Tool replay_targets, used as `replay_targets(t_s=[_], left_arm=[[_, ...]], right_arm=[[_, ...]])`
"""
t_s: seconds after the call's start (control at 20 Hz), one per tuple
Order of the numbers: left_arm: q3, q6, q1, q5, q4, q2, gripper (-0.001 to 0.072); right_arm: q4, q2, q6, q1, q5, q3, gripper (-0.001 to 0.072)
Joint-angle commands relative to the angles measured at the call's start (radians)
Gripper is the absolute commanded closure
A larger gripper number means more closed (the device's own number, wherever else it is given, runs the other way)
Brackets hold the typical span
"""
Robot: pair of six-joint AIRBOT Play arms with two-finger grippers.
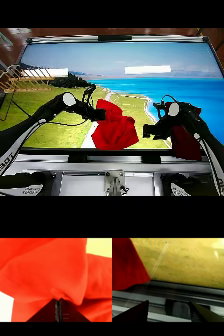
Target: Fold the shirts.
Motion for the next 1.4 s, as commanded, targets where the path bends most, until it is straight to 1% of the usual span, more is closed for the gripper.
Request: replay_targets(t_s=[0.0, 0.1, 0.2, 0.3, 0.4, 0.45, 0.5, 0.55, 0.6, 0.65, 0.8, 0.85, 0.95, 1.05, 1.15, 1.25, 1.35], left_arm=[[0.007, 0.032, 0.02, -0.026, -0.012, 0.044, 0.0675], [0.007, 0.043, 0.02, -0.036, -0.012, 0.056, 0.0676], [0.007, 0.045, 0.021, -0.032, -0.012, 0.064, 0.0675], [0.021, 0.046, 0.021, -0.035, 0.002, 0.066, 0.0676], [0.049, 0.047, 0.025, -0.035, 0.004, 0.066, 0.0676], [0.069, 0.047, 0.028, -0.035, 0.006, 0.066, 0.0676], [0.091, 0.047, 0.032, -0.035, 0.006, 0.066, 0.0676], [0.118, 0.047, 0.039, -0.037, 0.007, 0.066, 0.0676], [0.15, 0.048, 0.048, -0.046, 0.013, 0.066, 0.0676], [0.197, 0.07, 0.056, -0.072, 0.04, 0.066, 0.0677], [0.406, 0.072, 0.075, -0.193, 0.23, 0.089, 0.0678], [0.499, 0.073, 0.077, -0.232, 0.28, 0.108, 0.0678], [0.696, 0.077, 0.078, -0.284, 0.318, 0.158, 0.0678], [0.89, 0.075, 0.078, -0.29, 0.349, 0.214, 0.0678], [1.025, 0.021, 0.078, -0.286, 0.435, 0.28, 0.0678], [1.017, -0.042, 0.078, -0.282, 0.53, 0.386, 0.0678], [0.952, -0.073, 0.078, -0.299, 0.578, 0.491, 0.0678]], right_arm=[[0.166, -0.078, -0.079, 0.0, -0.105, -0.029, 0.0088], [0.176, -0.109, -0.079, 0.001, -0.138, -0.029, 0.0088], [0.22, -0.145, -0.096, 0.008, -0.156, -0.029, 0.0088], [0.221, -0.183, -0.101, 0.047, -0.184, -0.029, 0.0089], [0.22, -0.212, -0.101, 0.097, -0.212, -0.029, 0.0178], [0.218, -0.22, -0.101, 0.118, -0.225, -0.029, 0.019], [0.204, -0.221, -0.098, 0.132, -0.232, -0.029, 0.0417], [0.18, -0.219, -0.077, 0.131, -0.228, -0.026, 0.0617], [0.156, -0.208, -0.074, 0.123, -0.217, -0.017, 0.0657], [0.108, -0.183, -0.074, 0.113, -0.198, 0.001, 0.0657], [-0.106, -0.029, -0.079, 0.071, -0.125, 0.134, 0.0658], [-0.182, 0.044, -0.084, 0.053, -0.118, 0.208, 0.0658], [-0.267, 0.182, -0.117, 0.017, -0.161, 0.367, 0.0658], [-0.289, 0.29, -0.12, -0.012, -0.225, 0.513, 0.0658], [-0.298, 0.371, -0.121, -0.022, -0.261, 0.639, 0.0658], [-0.307, 0.436, -0.127, -0.022, -0.274, 0.724, 0.0657], [-0.307, 0.483, -0.14, -0.022, -0.269, 0.779, 0.0658]])
